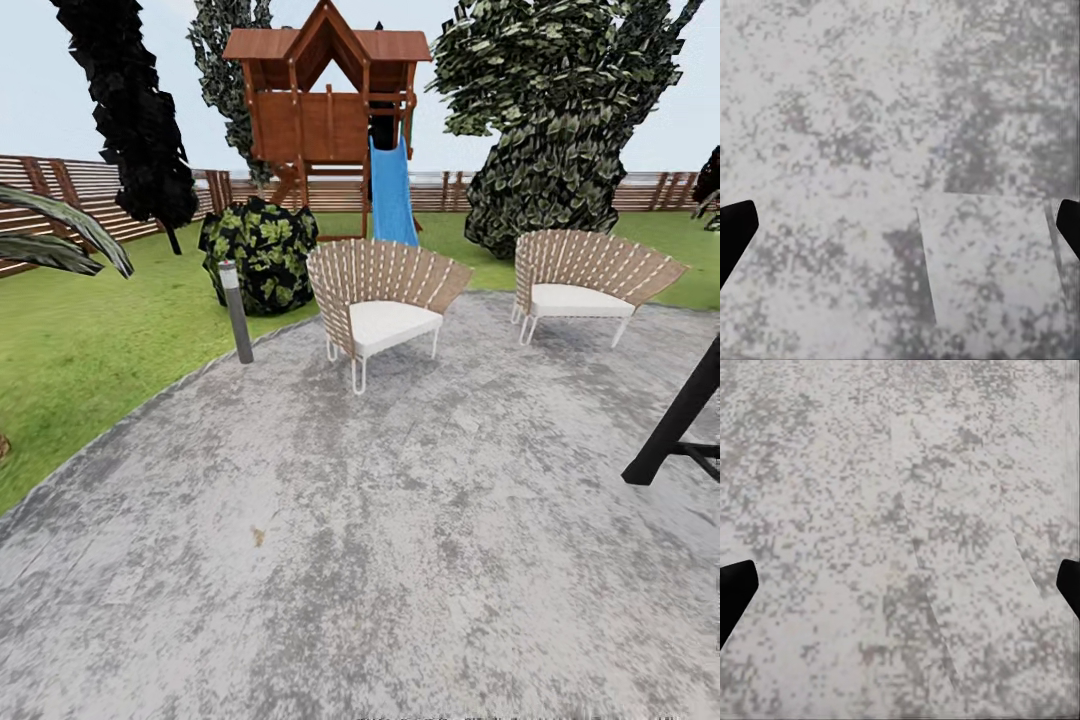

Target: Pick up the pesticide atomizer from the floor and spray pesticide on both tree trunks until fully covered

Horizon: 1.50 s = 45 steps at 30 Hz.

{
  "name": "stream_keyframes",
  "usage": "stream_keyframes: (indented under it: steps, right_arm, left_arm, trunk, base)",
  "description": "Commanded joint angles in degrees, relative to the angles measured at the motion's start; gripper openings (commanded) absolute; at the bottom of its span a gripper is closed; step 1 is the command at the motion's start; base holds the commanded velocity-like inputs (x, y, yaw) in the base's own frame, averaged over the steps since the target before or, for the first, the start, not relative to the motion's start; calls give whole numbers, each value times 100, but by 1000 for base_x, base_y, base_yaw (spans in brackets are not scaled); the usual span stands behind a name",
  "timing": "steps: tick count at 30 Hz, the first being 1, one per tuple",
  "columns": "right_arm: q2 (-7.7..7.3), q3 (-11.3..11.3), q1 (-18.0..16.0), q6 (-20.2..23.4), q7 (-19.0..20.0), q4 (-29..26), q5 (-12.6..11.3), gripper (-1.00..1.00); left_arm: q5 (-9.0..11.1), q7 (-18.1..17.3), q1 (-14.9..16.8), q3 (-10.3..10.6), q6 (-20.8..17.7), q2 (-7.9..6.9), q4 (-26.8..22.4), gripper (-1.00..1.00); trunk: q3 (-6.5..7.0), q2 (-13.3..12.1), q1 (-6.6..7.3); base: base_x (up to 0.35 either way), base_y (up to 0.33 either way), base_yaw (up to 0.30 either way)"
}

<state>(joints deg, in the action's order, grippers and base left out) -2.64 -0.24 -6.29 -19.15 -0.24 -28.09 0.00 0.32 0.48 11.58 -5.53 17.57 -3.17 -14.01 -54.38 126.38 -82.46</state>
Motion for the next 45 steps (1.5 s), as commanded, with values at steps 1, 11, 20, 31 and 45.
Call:
stream_keyframes:
  steps: [1,11,20,31,45]
  right_arm:
    - [1,-2,-4,-18,-2,5,0,100]
    - [1,-2,-4,-18,-3,12,0,100]
    - [1,-11,-4,-18,-3,4,-6,100]
    - [-8,-384,-4,-11,7,-29,-17,100]
    - [-8,-397,-4,-15,3,-24,-17,100]
  left_arm:
    - [3,4,2,-10,19,1,4,100]
    - [5,4,2,-10,19,1,4,100]
    - [3,4,2,-8,19,1,4,100]
    - [3,4,2,-1,19,1,4,100]
    - [3,4,2,-7,19,2,4,100]
  trunk:
    - [-12,2,1]
    - [-52,2,1]
    - [-54,2,1]
    - [-54,2,1]
    - [-54,2,1]
  base:
    - [0,0,-209]
    - [0,0,-259]
    - [0,0,-295]
    - [0,0,-300]
    - [0,0,-300]
